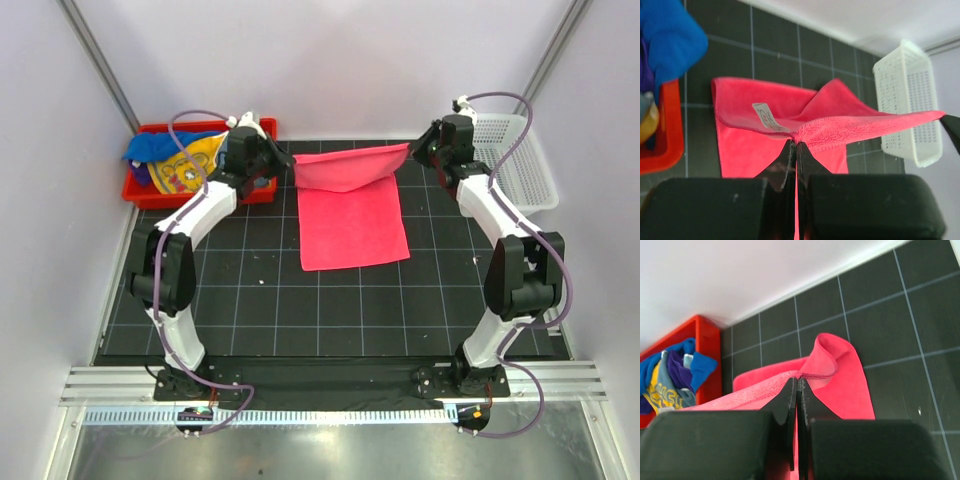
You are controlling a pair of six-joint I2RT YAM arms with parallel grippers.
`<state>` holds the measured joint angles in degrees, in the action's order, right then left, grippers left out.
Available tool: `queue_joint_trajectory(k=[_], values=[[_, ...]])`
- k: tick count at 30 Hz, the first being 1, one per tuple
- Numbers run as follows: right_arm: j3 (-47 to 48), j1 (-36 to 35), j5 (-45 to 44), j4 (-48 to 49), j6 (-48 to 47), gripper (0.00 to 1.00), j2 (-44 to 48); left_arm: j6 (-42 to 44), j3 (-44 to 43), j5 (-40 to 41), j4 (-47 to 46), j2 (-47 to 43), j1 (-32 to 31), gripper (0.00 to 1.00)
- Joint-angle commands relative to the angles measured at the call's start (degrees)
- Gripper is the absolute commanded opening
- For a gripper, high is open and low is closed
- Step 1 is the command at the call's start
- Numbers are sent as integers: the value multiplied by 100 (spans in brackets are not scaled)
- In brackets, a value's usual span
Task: Fold and stack the towels
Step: Fold the towel
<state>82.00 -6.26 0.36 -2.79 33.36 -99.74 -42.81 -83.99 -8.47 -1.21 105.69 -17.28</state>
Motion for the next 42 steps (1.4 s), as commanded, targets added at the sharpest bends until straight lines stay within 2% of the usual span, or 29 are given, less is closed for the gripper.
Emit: queue_joint_trajectory(k=[1,6,12,19,29,35,42], values=[[-139,160,-379,-134,-23,1,526,35,242,117,-2,-444,6,0],[0,187,-423,-406,-163,1,737,71,296,196,77,-558,-21,0],[921,318,-353,-758,-243,1,448,193,-520,258,577,-313,-21,0],[1450,336,-361,-934,-313,1,395,326,-953,337,868,-268,-13,0],[1038,345,-247,-873,-252,1,509,466,-953,451,1018,-312,-21,0],[1380,354,-247,-925,-252,1,228,747,-1997,530,1562,267,5,0],[2213,354,-186,-960,-234,1,-509,809,-3157,583,1826,918,119,0]])
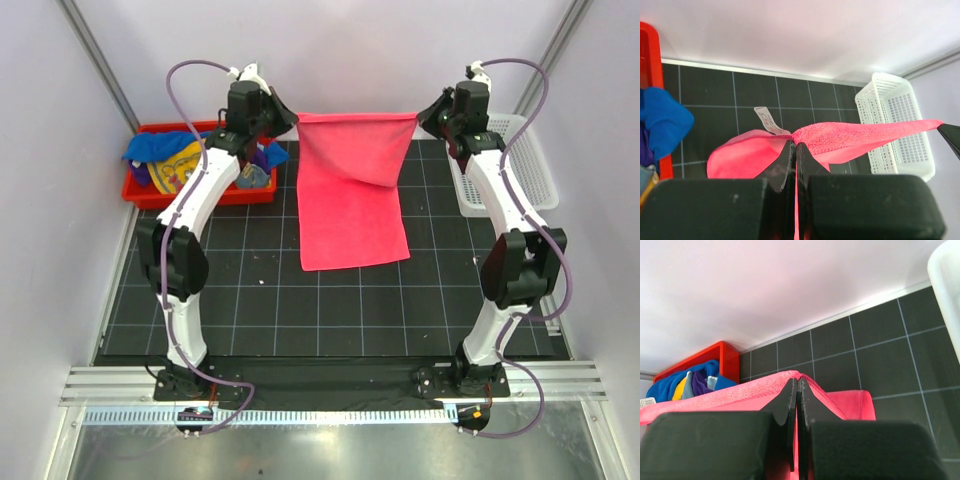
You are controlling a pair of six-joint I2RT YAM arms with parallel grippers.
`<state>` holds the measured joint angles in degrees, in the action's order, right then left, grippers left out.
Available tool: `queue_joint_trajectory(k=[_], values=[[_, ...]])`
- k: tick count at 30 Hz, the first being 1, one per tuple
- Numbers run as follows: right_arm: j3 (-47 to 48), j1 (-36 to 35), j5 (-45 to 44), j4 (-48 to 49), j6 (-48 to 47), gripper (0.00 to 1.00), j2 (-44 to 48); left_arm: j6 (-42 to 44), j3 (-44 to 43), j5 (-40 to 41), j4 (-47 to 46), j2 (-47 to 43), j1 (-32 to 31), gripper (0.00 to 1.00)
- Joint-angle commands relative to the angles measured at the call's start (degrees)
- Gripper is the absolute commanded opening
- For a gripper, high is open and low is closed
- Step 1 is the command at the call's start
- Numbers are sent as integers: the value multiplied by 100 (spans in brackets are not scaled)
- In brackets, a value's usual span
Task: Fold and stack the towels
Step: Fold the towel
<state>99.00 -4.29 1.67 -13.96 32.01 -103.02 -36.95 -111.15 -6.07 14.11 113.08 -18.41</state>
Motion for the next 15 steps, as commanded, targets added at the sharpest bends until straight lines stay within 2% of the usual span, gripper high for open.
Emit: queue_joint_trajectory(k=[1,15], values=[[593,148,-299,122,-98,1,-244,223,-494,308,320,275,242,0],[611,140,-281,60,-133,1,-201,215,6,290,145,109,259,0]])
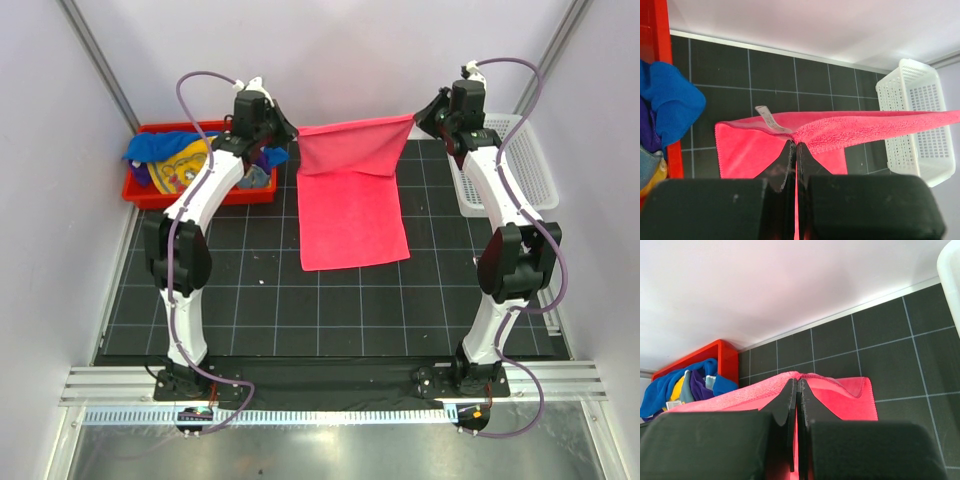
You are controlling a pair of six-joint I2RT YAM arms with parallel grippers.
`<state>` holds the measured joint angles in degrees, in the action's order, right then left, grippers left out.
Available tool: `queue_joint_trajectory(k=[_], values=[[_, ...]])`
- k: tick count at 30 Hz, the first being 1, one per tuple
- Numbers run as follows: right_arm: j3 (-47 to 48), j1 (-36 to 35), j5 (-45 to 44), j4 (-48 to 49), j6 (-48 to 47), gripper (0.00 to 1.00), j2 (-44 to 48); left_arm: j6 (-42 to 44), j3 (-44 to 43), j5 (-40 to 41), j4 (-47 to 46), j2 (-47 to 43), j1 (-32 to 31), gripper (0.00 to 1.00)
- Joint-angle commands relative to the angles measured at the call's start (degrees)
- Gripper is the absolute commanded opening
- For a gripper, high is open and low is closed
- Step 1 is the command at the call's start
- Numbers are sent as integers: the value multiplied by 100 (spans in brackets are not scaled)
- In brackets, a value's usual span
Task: Fold and stack the towels
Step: Fold the towel
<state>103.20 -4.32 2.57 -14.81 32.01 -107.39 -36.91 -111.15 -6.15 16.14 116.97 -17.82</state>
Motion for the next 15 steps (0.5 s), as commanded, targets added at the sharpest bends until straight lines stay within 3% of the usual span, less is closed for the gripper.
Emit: queue_joint_trajectory(k=[1,15], values=[[183,159,-354,136,-125,1,254,210,6,290,-50,-297,192,0],[-230,159,-336,136,-63,1,596,228,700,97,-199,-763,200,0]])
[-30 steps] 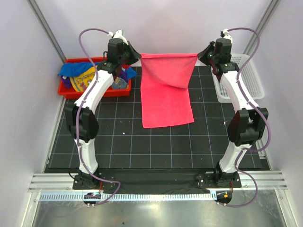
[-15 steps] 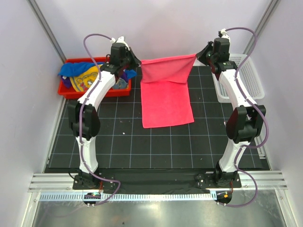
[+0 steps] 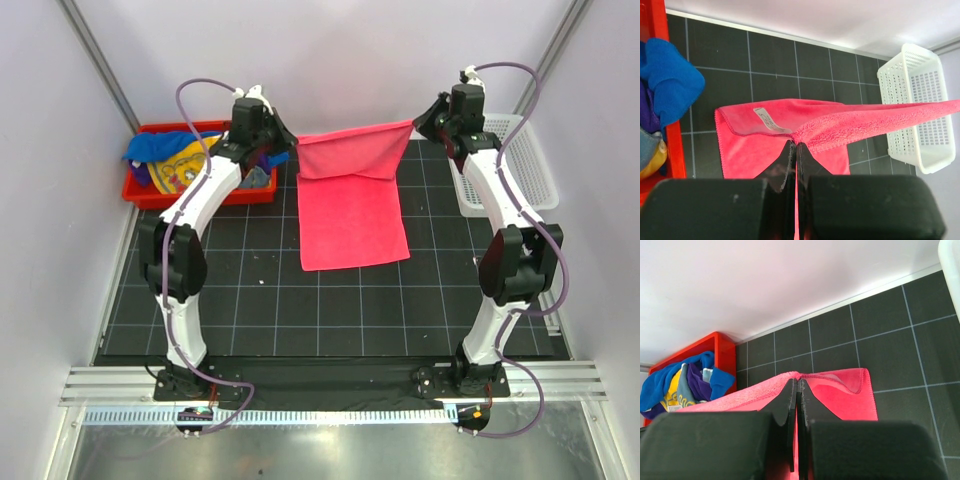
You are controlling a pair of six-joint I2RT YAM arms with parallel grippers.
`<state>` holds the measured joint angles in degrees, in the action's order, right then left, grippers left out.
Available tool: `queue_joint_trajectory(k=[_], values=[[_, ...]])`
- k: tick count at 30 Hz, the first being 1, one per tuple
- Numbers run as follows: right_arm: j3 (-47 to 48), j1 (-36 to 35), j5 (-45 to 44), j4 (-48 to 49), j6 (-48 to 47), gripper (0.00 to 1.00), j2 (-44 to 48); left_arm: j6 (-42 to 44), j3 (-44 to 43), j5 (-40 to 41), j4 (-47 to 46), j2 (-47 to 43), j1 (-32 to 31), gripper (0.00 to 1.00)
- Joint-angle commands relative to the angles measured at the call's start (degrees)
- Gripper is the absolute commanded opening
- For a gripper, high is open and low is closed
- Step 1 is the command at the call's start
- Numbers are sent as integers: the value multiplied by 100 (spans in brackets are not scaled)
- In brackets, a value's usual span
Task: Fold and stack the towels
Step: Fold the towel
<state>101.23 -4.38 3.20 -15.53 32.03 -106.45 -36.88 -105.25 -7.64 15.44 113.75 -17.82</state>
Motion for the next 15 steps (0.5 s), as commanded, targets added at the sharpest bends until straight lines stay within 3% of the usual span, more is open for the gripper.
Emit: queue_joint_trajectory(k=[1,15], values=[[-77,174,-399,208,-65,1,546,208,188,228,-138,-468,200,0],[-1096,157,-180,375,13,1,1161,59,1146,131,-384,-1013,192,0]])
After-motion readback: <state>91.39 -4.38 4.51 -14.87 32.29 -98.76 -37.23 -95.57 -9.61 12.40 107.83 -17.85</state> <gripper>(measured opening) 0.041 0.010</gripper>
